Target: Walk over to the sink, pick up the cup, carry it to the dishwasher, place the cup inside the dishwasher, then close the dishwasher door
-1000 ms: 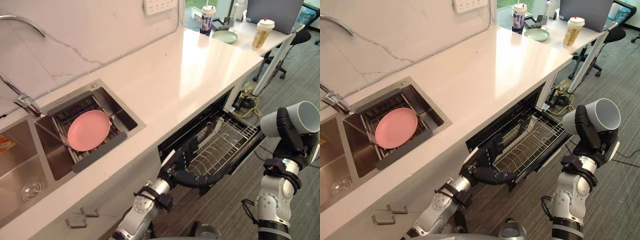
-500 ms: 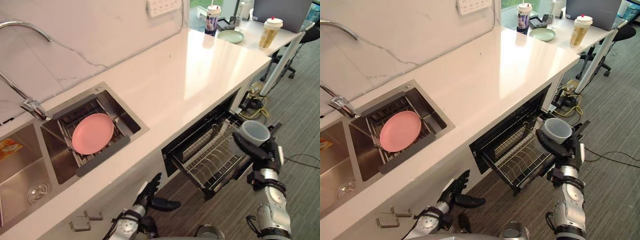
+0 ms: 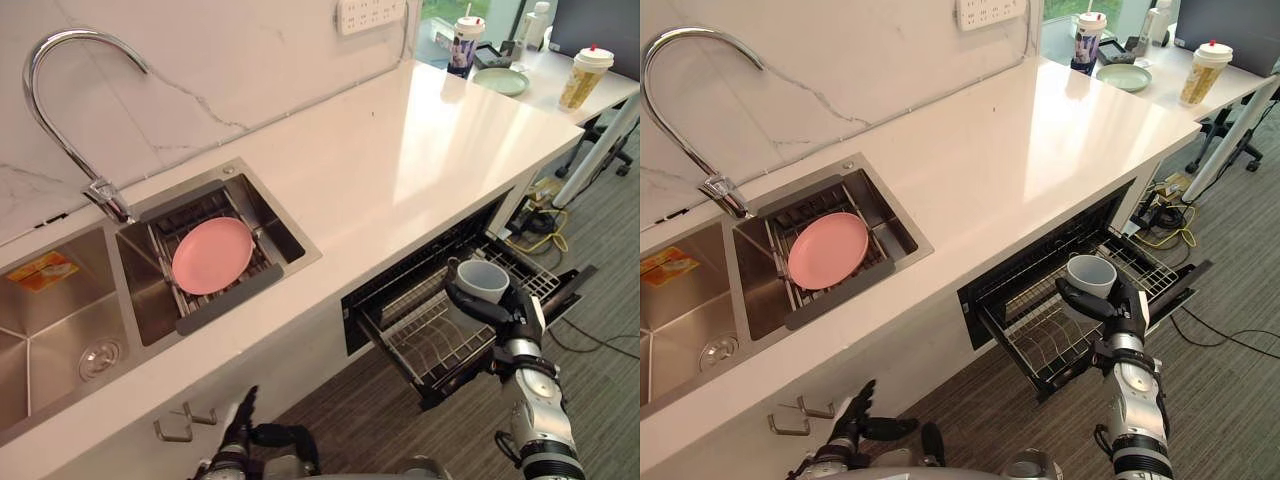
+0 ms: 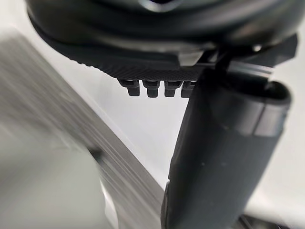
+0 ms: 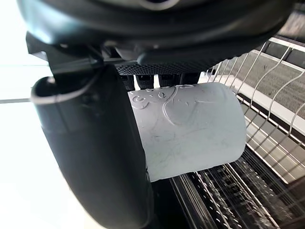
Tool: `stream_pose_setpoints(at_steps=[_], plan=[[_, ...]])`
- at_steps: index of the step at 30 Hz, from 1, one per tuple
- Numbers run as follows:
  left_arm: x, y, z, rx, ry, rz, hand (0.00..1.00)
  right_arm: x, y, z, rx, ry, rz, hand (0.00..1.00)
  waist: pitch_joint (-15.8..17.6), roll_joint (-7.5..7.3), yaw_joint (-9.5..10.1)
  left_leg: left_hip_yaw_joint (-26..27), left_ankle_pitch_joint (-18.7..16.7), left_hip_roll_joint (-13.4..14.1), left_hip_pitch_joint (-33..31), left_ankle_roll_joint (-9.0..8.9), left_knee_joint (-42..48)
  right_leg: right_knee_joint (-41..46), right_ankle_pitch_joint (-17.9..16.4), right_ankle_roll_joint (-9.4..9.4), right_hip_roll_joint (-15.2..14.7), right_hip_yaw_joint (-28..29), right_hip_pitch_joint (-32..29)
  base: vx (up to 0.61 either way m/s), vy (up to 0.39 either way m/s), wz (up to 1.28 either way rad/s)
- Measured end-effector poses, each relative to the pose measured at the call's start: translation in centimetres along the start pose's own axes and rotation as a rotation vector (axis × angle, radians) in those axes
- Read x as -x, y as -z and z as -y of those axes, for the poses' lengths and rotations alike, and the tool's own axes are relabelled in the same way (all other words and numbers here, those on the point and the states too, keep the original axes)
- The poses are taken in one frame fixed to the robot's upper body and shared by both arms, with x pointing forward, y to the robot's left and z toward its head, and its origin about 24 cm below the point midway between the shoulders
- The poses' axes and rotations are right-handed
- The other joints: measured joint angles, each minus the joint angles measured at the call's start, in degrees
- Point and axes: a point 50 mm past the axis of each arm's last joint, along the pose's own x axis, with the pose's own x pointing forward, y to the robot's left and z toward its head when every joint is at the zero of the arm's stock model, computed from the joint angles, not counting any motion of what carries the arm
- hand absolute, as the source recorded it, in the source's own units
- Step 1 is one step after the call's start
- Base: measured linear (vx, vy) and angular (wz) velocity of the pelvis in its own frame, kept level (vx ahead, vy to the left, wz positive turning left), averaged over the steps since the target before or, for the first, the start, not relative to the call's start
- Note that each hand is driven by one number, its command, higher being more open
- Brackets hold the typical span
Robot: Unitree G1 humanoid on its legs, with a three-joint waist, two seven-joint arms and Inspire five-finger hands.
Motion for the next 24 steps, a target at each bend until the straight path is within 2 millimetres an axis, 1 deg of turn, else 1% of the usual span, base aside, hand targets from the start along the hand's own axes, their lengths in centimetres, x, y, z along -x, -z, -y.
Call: stream_pose_setpoints(at_steps=[1,2,3,4,5,7,8,10,11,14,16,18,19,20,24], plan=[[0.0,1.3,-0.6,0.009,-0.023,-0.071,1.00,0.0,0.2,0.1,0.024,-0.002,-0.014,0.00,0.2,0.15,0.38,-0.2,-0.3,0.0,-0.3,-0.17,0.4,-0.4,0.2,0.06,0.1,-0.4,0.3,0.00,0.000,0.13],[0.0,1.6,-0.9,0.021,-0.046,-0.093,1.00,-0.1,0.4,0.5,0.045,0.005,-0.034,0.00,0.8,-0.13,1.16,-0.5,-0.7,0.1,-0.8,-0.18,1.0,-0.7,0.3,0.09,0.1,-0.9,0.4,0.00,0.005,0.14],[0.0,1.8,-1.1,0.003,-0.052,-0.105,1.00,-0.2,0.5,0.6,0.050,0.005,-0.044,0.00,1.0,0.08,1.43,-0.4,-0.9,0.2,-1.0,-0.03,1.4,-0.7,0.4,0.09,0.1,-1.0,0.5,-0.02,0.017,0.13],[0.2,2.6,-1.3,0.006,-0.060,-0.145,1.00,-0.5,0.6,0.5,0.060,0.005,-0.062,0.00,1.6,-0.01,1.81,-0.3,-1.4,0.3,-1.6,0.39,2.3,-0.8,0.5,0.15,0.1,-1.2,0.5,-0.02,0.028,0.10],[0.4,3.5,-1.2,0.006,-0.059,-0.193,1.00,-0.7,0.6,0.4,0.077,0.004,-0.070,0.00,2.2,-0.17,2.06,0.1,-1.9,0.5,-2.2,0.86,3.3,-1.1,0.7,0.26,0.1,-1.5,0.5,-0.01,0.030,0.10],[0.7,4.6,-1.1,0.013,-0.056,-0.251,1.00,-1.0,0.5,0.3,0.080,0.004,-0.078,0.00,3.1,-0.07,2.54,0.1,-2.6,0.5,-2.8,1.27,4.6,-1.6,1.0,0.45,0.1,-1.9,1.0,0.01,0.038,0.11],[1.0,5.2,-1.0,0.019,-0.052,-0.283,1.00,-1.3,0.5,0.2,0.082,0.005,-0.088,0.00,3.7,-0.34,2.75,-0.2,-3.1,0.5,-3.6,1.27,5.7,-1.7,1.1,0.59,0.0,-2.2,1.0,0.00,0.041,0.14],[1.1,5.7,-0.9,0.025,-0.034,-0.313,1.00,-1.9,0.2,0.3,0.090,0.016,-0.093,0.00,4.7,-0.32,2.96,-1.1,-3.7,0.5,-5.0,1.47,7.4,-1.8,1.2,0.74,-0.1,-3.1,1.0,0.00,0.037,0.23],[1.2,5.8,-0.7,0.038,-0.021,-0.326,1.00,-2.5,-0.2,0.5,0.095,0.027,-0.092,0.00,5.9,-0.32,3.21,-1.6,-3.9,0.4,-5.7,1.57,8.0,-1.7,1.2,0.78,-0.1,-3.6,1.0,-0.02,0.032,0.24],[1.2,5.8,-0.4,0.064,-0.008,-0.343,1.00,-3.4,-1.1,1.1,0.112,0.057,-0.089,0.00,7.7,-0.29,4.26,-3.0,-3.9,0.3,-7.8,1.58,9.0,-1.3,1.2,0.77,-0.1,-4.9,0.0,-0.04,0.023,0.25],[1.3,5.9,-0.2,0.103,0.001,-0.355,1.00,-4.1,-2.0,1.5,0.121,0.073,-0.079,0.00,9.3,-0.25,5.03,-3.6,-3.7,0.1,-9.2,1.60,9.4,-0.6,1.1,0.72,-0.4,-5.6,-0.9,-0.02,0.021,0.25],[1.3,5.9,-0.2,0.119,0.006,-0.358,1.00,-4.7,-3.0,1.9,0.132,0.083,-0.060,0.00,11.1,-0.32,5.57,-4.7,-3.1,-0.7,-10.0,2.05,8.8,0.1,0.8,0.65,-0.9,-6.2,-1.5,-0.02,0.036,0.25],[1.2,5.8,-0.2,0.122,0.005,-0.357,1.00,-4.9,-3.3,2.0,0.133,0.085,-0.054,0.00,11.4,-0.33,5.84,-4.8,-2.8,-0.8,-10.3,2.28,8.6,0.4,0.7,0.63,-1.0,-6.3,-1.9,-0.02,0.037,0.30],[1.0,5.5,-0.3,0.131,0.005,-0.353,1.00,-5.3,-4.2,2.2,0.138,0.093,-0.037,0.00,12.3,-0.28,6.02,-6.0,-1.9,-1.5,-10.9,2.47,7.4,1.0,0.6,0.62,-1.5,-6.4,-2.8,-0.01,0.037,0.30],[0.6,4.4,-0.3,0.165,0.016,-0.295,1.00,-6.3,-5.5,2.4,0.126,0.123,-0.032,0.00,13.8,-0.37,6.31,-7.5,0.8,-3.2,-11.0,3.34,4.1,3.6,-0.6,0.36,-3.1,-6.2,-4.7,0.00,0.031,0.34]])
